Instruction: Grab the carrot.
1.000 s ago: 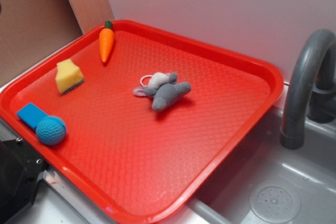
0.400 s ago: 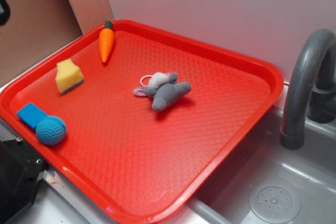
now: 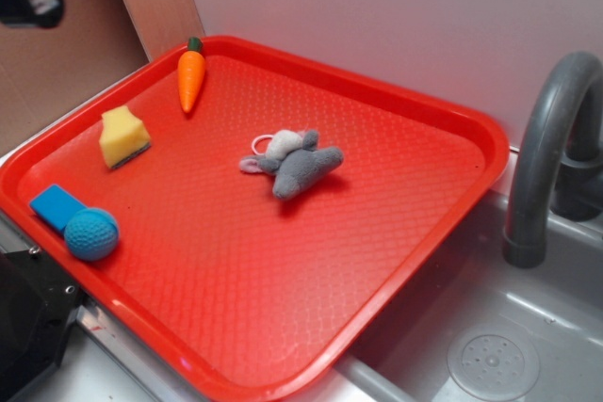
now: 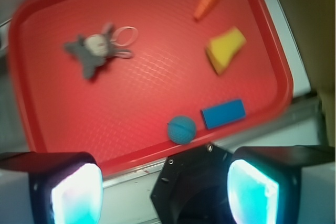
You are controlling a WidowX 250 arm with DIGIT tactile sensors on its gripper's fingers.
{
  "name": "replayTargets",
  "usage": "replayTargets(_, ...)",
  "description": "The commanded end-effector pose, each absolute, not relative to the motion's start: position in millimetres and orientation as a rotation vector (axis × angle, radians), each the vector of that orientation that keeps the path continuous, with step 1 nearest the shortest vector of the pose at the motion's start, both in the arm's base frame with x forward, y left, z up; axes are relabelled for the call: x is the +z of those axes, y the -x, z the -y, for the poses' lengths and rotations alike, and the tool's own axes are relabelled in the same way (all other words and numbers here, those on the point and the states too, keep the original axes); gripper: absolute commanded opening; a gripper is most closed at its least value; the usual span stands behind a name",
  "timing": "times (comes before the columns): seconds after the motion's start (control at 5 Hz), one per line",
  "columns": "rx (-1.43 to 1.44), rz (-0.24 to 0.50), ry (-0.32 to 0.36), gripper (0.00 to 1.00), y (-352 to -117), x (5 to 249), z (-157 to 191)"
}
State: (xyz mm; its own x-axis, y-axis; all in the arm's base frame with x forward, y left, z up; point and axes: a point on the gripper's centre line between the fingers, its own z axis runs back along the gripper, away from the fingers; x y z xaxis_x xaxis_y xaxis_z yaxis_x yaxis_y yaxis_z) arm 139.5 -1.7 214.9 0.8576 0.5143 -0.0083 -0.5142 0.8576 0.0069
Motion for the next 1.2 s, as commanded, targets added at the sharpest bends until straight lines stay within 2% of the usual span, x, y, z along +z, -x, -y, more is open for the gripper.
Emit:
replayTargets(0.0,1.072,0.058,0.042,1.0,-181,201,-22)
replayTargets(0.2,1.32,0.143,0.017,1.0,-208,188,-37)
replayTargets(0.4,1.356,0.22,-0.018,1.0,-225,173,-59)
replayTargets(0.6,1.236,0.302,-0.051,1.0,-271,148,-84)
replayTargets(0.8,1.044,0.307,-0.049,1.0,-288,123,-107)
replayTargets(1.0,1.021,0.268,-0.111,1.0,-301,90,-135)
